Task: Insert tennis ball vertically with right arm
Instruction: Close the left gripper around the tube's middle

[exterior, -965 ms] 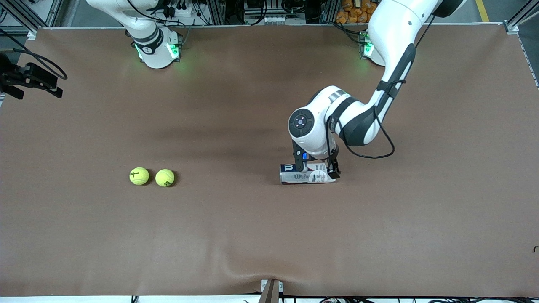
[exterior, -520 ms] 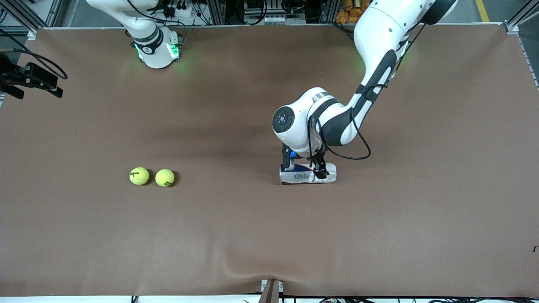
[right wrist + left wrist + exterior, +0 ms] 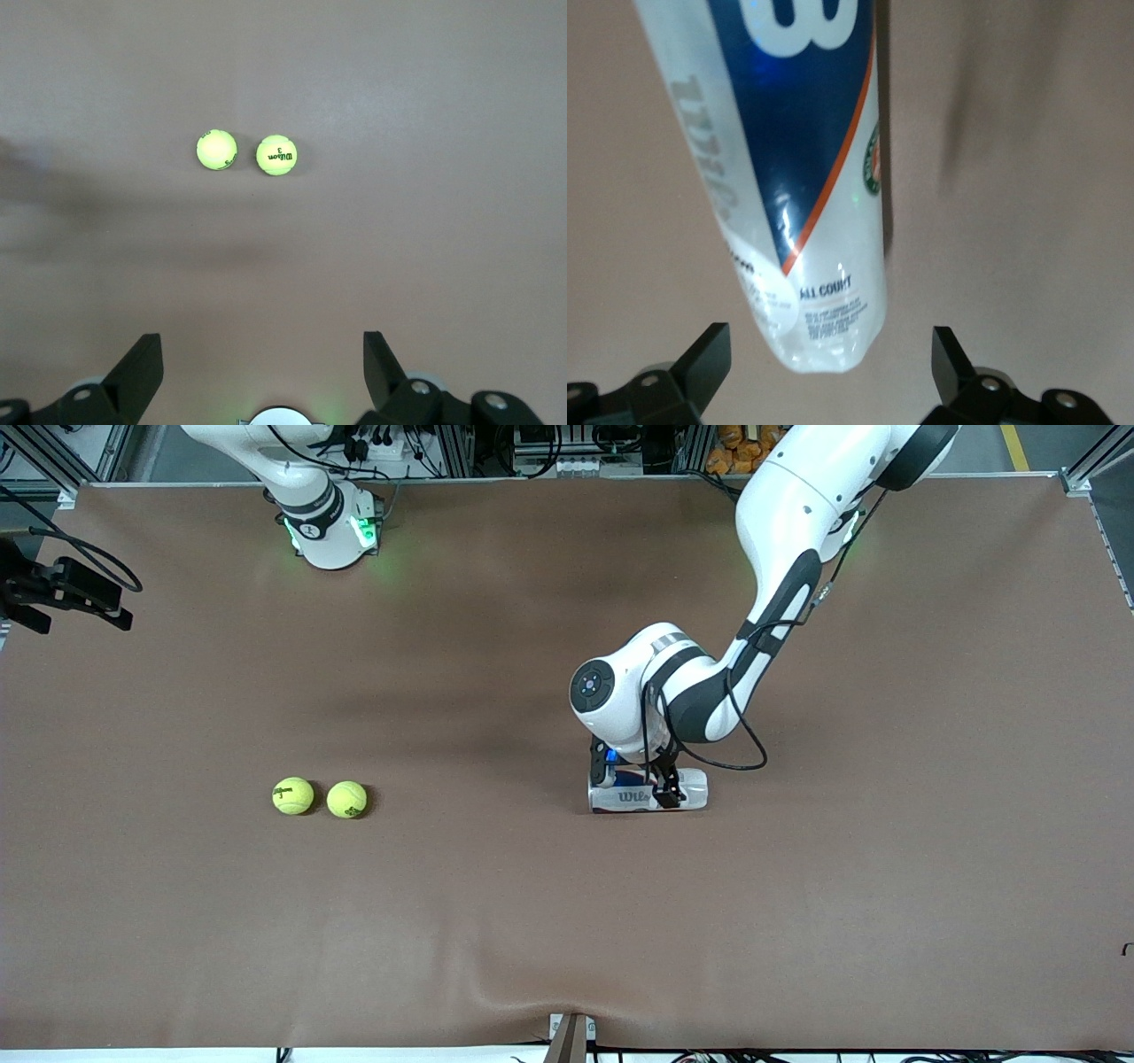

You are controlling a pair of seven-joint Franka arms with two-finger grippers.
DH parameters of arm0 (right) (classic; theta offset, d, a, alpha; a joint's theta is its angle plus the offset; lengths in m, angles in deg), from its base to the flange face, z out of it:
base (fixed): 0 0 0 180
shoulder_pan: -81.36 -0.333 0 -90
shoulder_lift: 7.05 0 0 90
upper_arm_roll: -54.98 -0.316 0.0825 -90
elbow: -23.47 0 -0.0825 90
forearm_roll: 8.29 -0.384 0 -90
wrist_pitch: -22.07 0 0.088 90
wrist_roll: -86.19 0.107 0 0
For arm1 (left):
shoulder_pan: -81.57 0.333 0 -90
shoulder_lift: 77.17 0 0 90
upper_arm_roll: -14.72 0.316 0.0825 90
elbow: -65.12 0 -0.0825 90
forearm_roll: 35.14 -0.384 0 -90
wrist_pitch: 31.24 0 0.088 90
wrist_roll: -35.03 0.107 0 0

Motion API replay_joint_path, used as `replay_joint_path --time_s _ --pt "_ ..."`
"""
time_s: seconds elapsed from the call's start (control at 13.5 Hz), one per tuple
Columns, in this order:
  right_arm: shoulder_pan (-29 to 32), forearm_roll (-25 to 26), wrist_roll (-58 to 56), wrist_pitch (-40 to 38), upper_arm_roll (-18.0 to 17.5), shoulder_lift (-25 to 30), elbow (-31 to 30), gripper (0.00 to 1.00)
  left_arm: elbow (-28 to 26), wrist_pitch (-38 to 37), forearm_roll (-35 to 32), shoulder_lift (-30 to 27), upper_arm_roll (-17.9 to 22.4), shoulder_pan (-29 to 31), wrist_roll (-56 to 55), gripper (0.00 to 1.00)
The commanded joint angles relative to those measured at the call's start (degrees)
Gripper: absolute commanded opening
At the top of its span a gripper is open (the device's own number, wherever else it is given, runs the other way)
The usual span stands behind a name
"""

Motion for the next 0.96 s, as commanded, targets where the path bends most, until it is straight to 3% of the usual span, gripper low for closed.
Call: replay_joint_path --time_s 0.0,0.89 --pt "0.7 -0.8 -0.5 -0.6 -0.5 1.4 -1.4 1.00 1.7 0.5 -1.3 1.7 0.4 -0.6 -0.8 1.00" --pt "1.1 -1.9 -0.4 -0.5 -0.4 1.3 -1.3 1.00 1.7 0.7 -4.8 4.1 0.5 -0.7 -4.1 1.00"
